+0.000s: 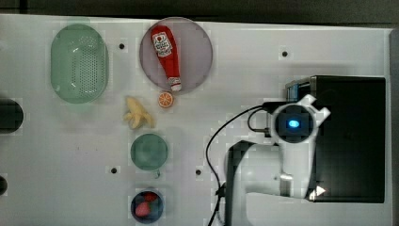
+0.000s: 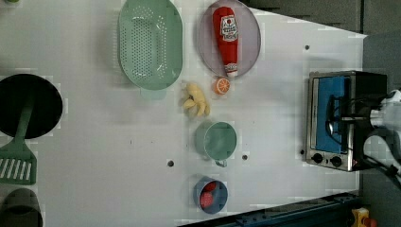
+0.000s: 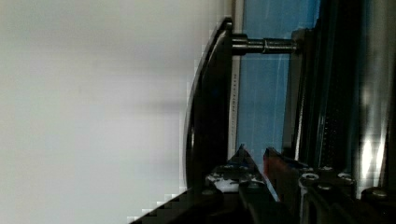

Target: Flap open oven.

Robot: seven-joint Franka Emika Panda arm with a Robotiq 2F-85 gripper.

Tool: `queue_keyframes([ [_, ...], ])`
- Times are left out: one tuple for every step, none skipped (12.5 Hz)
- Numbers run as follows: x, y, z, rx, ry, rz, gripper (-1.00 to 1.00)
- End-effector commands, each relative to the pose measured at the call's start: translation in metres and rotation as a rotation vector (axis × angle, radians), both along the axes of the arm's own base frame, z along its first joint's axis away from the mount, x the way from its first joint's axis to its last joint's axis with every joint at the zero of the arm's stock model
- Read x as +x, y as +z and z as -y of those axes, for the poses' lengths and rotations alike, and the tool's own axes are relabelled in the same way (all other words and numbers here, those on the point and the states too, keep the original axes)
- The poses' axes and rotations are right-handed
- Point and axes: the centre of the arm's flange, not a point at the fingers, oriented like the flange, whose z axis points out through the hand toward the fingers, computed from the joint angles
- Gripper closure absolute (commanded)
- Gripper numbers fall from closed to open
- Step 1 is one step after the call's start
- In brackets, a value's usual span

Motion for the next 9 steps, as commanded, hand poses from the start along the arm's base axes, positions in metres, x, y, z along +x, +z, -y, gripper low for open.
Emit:
queue_keyframes([
  [0.010,-0.029,-0.072,-0.061,-0.060,0.012,0.65],
  [0.011,-0.038,-0.084,-0.086,-0.059,0.009,0.65],
  [0.012,-0.049,-0.095,-0.109,-0.054,0.002,0.65],
  [0.012,-0.060,-0.106,-0.131,-0.045,-0.003,0.65],
  [0.012,-0.072,-0.117,-0.159,-0.027,-0.010,0.65],
  [0.012,-0.083,-0.126,-0.187,-0.016,-0.011,0.65],
  [0.011,-0.095,-0.134,-0.217,-0.007,-0.009,0.65],
  [0.009,-0.106,-0.143,-0.247,0.003,-0.004,0.65],
  [0.007,-0.118,-0.151,-0.275,0.005,0.005,0.65],
])
